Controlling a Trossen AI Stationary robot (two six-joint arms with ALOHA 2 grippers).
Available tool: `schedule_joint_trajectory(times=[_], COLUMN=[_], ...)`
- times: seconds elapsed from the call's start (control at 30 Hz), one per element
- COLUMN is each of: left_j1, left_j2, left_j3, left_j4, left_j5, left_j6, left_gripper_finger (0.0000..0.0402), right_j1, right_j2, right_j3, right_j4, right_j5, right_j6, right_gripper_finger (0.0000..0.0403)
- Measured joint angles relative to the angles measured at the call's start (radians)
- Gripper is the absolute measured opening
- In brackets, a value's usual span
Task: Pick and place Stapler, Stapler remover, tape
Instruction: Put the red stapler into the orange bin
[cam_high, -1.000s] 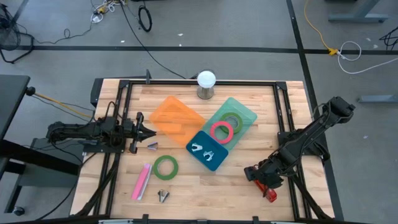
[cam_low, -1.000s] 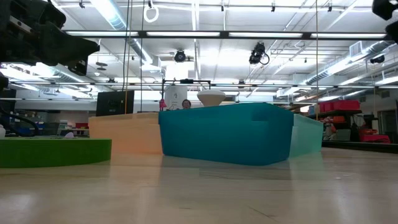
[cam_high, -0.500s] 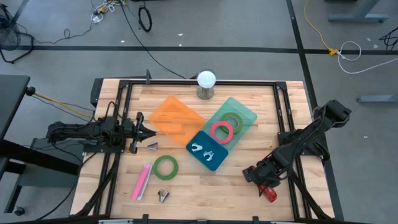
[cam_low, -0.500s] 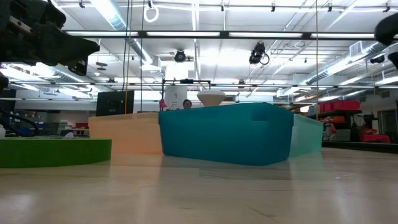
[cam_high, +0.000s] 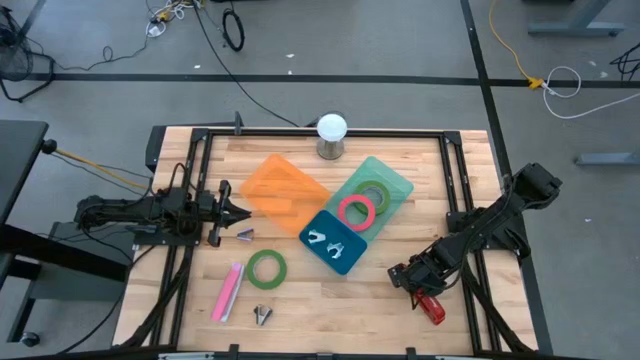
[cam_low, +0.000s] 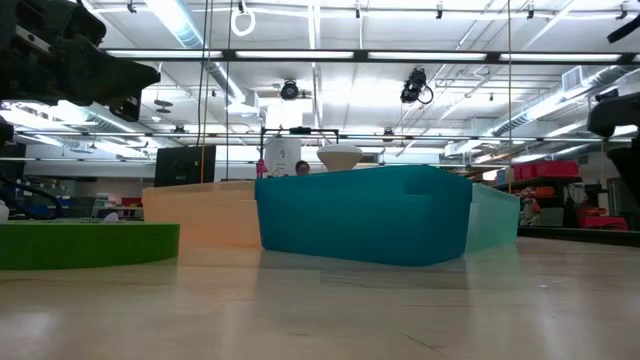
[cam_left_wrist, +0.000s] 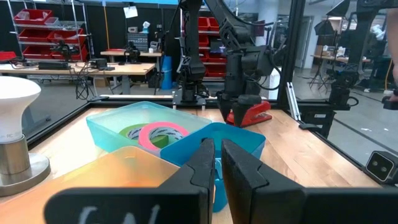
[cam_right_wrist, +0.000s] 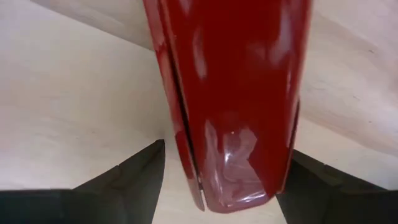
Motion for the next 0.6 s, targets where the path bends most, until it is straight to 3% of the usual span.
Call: schedule_joint_trajectory(times=[0.13, 0.4, 0.6], left_j1=[0.000, 0.000, 0.000], left_j2=[0.000, 0.000, 0.000], left_j3=[0.000, 0.000, 0.000], left_j4=[0.000, 0.000, 0.000], left_j5=[0.000, 0.000, 0.000], left_j6=[0.000, 0.000, 0.000], left_gripper_finger=[0.0032, 0.0032, 0.0032], right_j1=[0.000, 0.000, 0.000], right_j2=[0.000, -0.003, -0.004], right_j3=[0.000, 0.002, 0.002], right_j4=[0.005, 0.001, -0.003], right_j5=[0.004, 0.010, 0.008], right_j6=[0.000, -0.004, -0.001], right_gripper_finger=[0.0255, 0.0186, 0.0188])
